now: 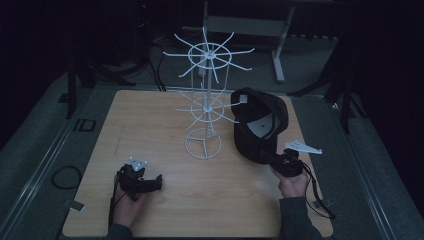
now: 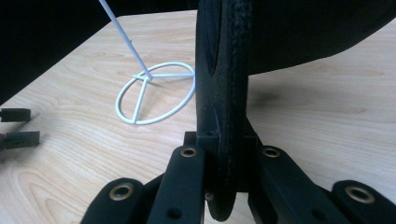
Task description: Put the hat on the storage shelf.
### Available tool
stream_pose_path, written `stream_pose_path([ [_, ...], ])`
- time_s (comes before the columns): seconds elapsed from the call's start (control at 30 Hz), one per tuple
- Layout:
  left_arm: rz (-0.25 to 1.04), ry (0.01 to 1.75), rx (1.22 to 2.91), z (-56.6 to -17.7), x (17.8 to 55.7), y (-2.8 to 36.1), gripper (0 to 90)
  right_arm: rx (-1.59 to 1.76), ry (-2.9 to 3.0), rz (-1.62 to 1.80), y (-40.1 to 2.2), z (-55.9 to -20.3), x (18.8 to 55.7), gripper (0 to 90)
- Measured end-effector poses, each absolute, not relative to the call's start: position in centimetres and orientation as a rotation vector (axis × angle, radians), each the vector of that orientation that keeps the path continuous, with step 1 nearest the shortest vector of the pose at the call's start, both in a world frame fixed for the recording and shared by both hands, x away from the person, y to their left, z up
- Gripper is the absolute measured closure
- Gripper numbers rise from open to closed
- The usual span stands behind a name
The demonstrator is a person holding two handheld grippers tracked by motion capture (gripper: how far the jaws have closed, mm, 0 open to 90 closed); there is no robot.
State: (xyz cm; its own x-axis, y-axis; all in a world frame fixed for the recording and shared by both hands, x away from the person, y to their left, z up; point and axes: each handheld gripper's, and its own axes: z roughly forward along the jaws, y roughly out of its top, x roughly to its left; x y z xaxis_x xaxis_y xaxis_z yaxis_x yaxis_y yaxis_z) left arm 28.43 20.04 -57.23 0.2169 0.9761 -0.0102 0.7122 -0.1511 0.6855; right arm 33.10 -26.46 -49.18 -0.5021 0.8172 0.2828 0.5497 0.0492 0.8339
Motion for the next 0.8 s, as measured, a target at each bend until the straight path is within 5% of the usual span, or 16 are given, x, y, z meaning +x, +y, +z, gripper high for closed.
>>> stream_pose_path([
  [0.8,0.607,1.555,1.929,-57.2,28.4,20.0,0.2,1.331,2.031,1.399,-26.2,-47.8,33.6,86.3],
])
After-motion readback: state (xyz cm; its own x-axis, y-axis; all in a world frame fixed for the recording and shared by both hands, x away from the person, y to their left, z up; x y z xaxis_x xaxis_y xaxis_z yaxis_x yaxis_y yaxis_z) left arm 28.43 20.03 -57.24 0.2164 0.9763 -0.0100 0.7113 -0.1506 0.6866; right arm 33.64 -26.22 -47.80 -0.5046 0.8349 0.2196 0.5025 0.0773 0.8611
